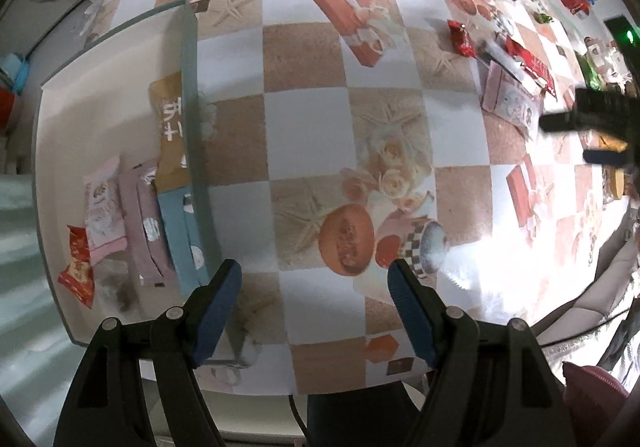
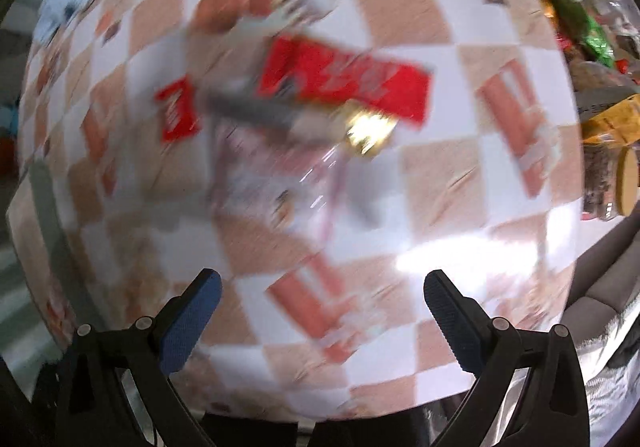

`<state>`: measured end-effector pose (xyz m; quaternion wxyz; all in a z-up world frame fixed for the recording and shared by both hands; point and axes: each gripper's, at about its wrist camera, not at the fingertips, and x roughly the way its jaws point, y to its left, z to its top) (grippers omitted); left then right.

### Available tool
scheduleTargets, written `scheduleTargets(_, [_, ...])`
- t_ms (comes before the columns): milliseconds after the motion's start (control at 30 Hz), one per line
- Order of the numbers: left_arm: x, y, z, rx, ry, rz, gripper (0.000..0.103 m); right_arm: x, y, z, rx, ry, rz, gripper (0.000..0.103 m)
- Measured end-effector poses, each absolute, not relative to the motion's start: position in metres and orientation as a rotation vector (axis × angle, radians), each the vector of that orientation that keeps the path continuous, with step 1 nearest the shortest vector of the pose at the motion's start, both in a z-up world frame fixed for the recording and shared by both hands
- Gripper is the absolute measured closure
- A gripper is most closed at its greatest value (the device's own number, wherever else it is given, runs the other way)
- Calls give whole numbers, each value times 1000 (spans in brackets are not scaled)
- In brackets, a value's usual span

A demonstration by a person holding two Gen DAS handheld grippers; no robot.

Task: Organize snacks
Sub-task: 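Move both grippers back over the snacks on the table, then grasp a second pink cranberry packet with the left gripper while the right grasps the red candy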

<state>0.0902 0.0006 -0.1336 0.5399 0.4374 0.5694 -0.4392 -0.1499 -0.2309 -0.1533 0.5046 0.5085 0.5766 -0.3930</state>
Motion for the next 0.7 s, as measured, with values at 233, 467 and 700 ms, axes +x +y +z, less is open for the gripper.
scheduleTargets(233, [85, 10, -136, 1032, 1364, -981, 24, -188, -280, -170, 1205, 1398, -1051, 1])
scheduleTargets(467, [76, 19, -140, 1068, 1369, -959, 24, -191, -301, -204, 1190, 1430, -1065, 1])
scheduleTargets(700, [47, 15, -142, 1099, 1364, -975, 24, -178, -276, -224, 1175, 1486, -992, 1])
